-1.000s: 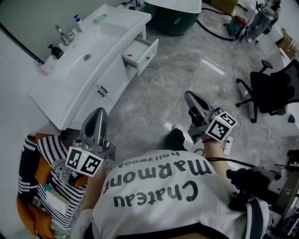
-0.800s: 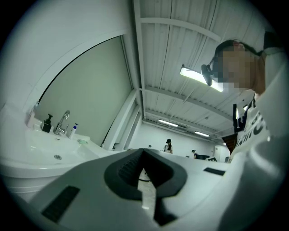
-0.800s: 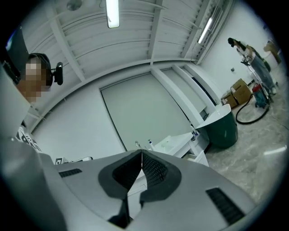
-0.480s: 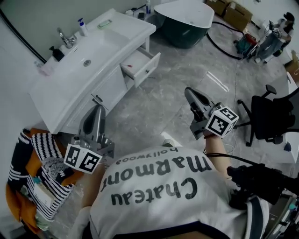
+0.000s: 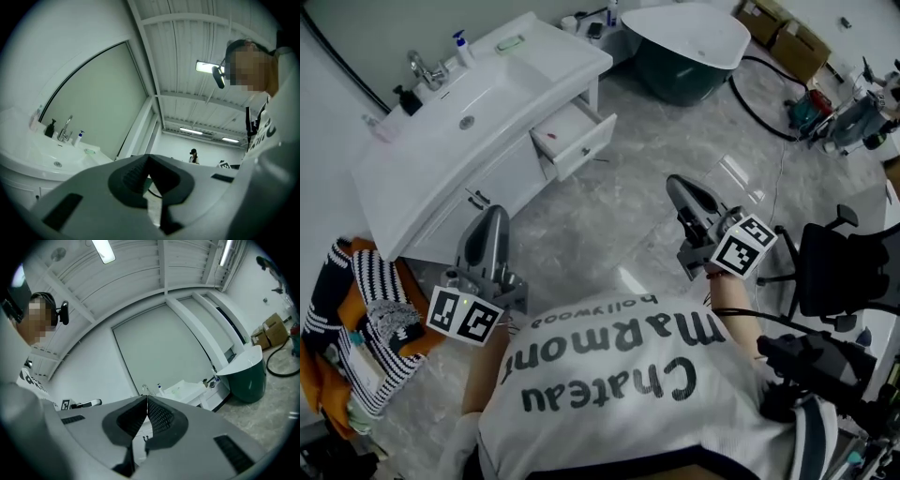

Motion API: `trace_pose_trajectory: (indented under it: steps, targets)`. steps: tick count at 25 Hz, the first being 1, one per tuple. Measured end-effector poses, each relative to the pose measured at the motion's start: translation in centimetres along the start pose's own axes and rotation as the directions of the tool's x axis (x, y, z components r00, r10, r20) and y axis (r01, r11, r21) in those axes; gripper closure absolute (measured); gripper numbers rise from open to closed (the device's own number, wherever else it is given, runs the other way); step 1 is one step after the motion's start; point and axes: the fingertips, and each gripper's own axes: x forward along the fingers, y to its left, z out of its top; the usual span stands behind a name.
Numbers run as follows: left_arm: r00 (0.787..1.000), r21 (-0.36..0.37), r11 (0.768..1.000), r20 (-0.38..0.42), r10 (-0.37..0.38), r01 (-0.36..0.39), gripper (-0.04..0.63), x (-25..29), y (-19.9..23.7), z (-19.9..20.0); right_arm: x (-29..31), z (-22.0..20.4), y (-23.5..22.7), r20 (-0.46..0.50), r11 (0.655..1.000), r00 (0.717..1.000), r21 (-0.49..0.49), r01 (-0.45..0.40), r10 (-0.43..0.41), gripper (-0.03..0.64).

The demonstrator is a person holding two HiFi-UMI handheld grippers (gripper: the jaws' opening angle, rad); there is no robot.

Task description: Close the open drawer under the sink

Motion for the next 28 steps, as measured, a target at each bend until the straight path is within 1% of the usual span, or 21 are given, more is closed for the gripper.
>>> trace_pose_trajectory:
  steps: [3,5,9,12,15,17,20,22,25,28]
  targets:
    - [1.0,0.01,1.0,0.004,0.02,-0.02,0.586,0.8,-1.4,-0.4,-0.3,0.8,-0.9,0.003,0.999,0.999,-0.013,-0.049,0.049,0.604]
    - [1.0,0.019,0.999,0.005,0.03,-0.03,0.586,1.1,-2.0,-0.5,-0.3,1.1,-1.4,-0.004,0.998,0.998,-0.023,-0.062,0.062,0.604]
    - [0.999,0.032,0.999,0.017,0.042,-0.042,0.586,1.0,-2.5,-0.6,0.6,0.6,-2.7,-0.056,0.998,0.998,-0.046,-0.035,0.032,0.604]
    - [0.999,0.058,0.997,0.015,0.051,-0.052,0.586,0.8,-2.9,-0.9,0.7,-0.4,-4.1,-0.088,0.999,0.996,-0.032,-0.009,0.006,0.604]
    - [0.998,0.066,0.995,-0.003,0.069,-0.069,0.586,0.6,-3.2,-2.0,-0.2,-0.7,-5.1,-0.06,1.0,0.998,-0.021,-0.01,0.009,0.604]
    - [0.997,0.058,0.995,0.003,0.078,-0.078,0.586,0.6,-3.1,-2.4,-0.8,-0.2,-5.1,-0.024,0.999,0.999,-0.023,-0.036,0.036,0.604]
    - [0.998,0.047,0.997,0.029,0.064,-0.065,0.586,1.3,-3.0,-2.1,-0.7,0.7,-4.9,0.021,0.996,0.996,-0.036,-0.08,0.081,0.604]
    - [0.998,0.039,0.998,0.017,0.055,-0.055,0.587,2.2,-2.8,-2.6,-0.3,0.6,-5.4,0.026,0.996,0.996,-0.043,-0.084,0.085,0.604]
    - [0.999,0.021,0.999,-0.019,0.05,-0.05,0.587,4.2,-2.1,-3.7,0.7,0.0,-6.5,0.0,0.996,0.997,-0.056,-0.074,0.074,0.604]
    - [0.999,0.041,0.999,-0.033,0.026,-0.024,0.586,6.9,-1.1,-4.3,2.3,-0.4,-7.8,-0.042,0.995,0.997,-0.069,-0.074,0.071,0.604]
